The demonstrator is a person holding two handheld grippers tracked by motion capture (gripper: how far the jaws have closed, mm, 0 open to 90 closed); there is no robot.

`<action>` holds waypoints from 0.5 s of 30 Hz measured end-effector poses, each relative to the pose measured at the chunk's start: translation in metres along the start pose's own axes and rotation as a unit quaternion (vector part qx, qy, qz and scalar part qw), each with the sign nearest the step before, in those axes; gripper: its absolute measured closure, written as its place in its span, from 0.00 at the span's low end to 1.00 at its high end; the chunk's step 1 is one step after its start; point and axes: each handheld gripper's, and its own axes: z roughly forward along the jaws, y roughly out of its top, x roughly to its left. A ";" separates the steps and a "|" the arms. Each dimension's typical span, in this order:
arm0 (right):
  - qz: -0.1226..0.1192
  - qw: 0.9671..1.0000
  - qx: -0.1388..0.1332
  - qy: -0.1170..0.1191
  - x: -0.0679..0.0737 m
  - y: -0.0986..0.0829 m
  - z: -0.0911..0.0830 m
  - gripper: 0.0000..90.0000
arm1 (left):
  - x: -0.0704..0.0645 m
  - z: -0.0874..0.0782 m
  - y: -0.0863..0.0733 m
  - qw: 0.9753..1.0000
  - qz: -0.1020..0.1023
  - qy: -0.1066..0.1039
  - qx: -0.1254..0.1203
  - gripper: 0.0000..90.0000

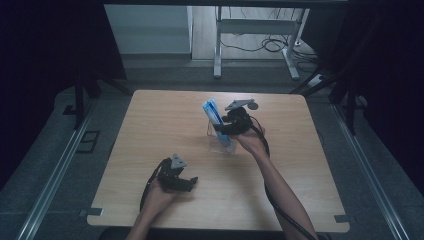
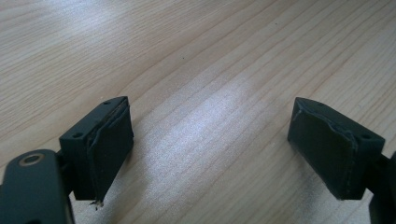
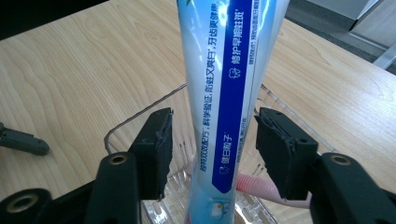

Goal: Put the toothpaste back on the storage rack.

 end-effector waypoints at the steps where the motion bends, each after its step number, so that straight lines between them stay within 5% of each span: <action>1: -0.004 1.000 0.000 -0.002 0.001 0.000 0.000 0.49 | 0.000 0.000 0.000 1.000 0.000 0.000 0.000 0.16; 15: -0.015 1.000 -0.018 -0.003 0.009 0.004 -0.011 0.38 | 0.000 0.000 0.000 1.000 0.000 0.000 0.000 0.16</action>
